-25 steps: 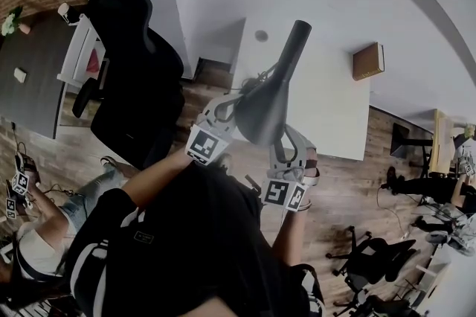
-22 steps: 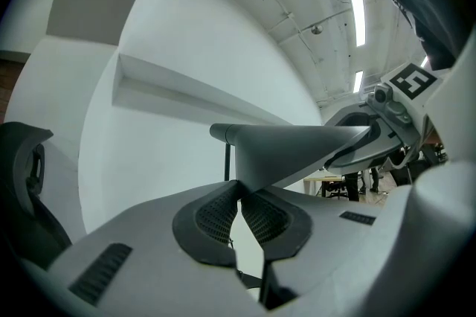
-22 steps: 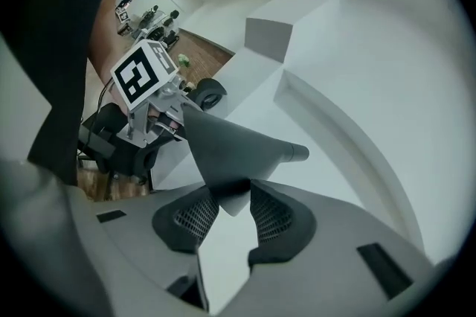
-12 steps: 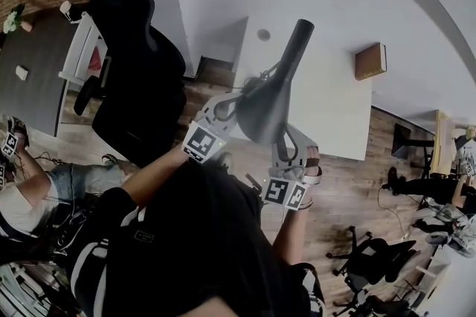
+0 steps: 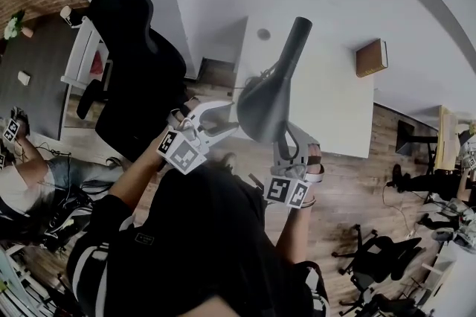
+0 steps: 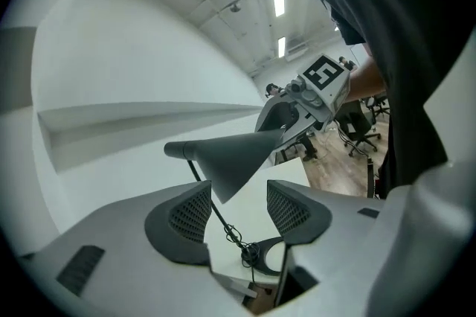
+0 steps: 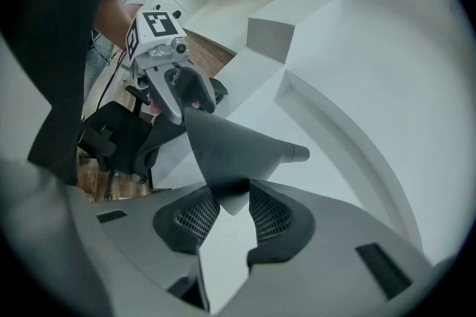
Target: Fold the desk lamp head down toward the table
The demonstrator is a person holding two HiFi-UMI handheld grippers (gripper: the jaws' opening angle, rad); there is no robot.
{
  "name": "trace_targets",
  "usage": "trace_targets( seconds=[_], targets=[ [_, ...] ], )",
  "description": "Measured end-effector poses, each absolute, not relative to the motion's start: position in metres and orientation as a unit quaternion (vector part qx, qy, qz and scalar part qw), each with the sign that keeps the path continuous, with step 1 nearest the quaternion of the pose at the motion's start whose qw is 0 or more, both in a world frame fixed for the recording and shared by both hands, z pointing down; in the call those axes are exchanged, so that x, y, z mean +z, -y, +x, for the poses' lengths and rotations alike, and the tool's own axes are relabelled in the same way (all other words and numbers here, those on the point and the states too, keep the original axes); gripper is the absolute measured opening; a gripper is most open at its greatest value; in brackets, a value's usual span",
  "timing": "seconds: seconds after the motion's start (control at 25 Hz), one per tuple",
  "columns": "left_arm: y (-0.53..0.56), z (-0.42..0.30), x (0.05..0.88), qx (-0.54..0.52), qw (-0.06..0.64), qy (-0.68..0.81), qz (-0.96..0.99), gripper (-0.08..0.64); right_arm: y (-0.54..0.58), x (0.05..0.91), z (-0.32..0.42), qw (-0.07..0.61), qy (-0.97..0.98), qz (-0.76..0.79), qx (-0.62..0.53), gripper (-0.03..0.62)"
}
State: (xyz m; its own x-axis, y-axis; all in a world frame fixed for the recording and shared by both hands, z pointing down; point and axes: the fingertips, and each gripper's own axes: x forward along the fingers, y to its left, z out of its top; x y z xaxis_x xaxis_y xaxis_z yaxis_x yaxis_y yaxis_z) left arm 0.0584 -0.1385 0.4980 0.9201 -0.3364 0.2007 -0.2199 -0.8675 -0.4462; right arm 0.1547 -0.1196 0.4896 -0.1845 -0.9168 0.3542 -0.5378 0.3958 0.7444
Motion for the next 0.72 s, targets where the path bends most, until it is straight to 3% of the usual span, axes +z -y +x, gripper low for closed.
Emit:
trace_targets(
  seconds=[0.2, 0.36, 0.72],
  targets=[
    [0.133, 0.074, 0.489, -0.180, 0.297, -0.102, -0.932, 0.249, 0.119, 0.490, 0.154, 0.404, 0.734, 0.494, -0.235, 0.135],
    [0.137, 0.084, 0.491, -0.201, 0.344, -0.099, -0.912, 0.187, 0.121, 0.490, 0.153, 0.405, 0.733, 0.494, -0.234, 0.135],
    [0.138, 0.086, 0.501, -0.208, 0.349, -0.101, -0.908, 0.176, 0.122, 0.499, 0.153, 0.412, 0.734, 0.488, -0.231, 0.150]
  ],
)
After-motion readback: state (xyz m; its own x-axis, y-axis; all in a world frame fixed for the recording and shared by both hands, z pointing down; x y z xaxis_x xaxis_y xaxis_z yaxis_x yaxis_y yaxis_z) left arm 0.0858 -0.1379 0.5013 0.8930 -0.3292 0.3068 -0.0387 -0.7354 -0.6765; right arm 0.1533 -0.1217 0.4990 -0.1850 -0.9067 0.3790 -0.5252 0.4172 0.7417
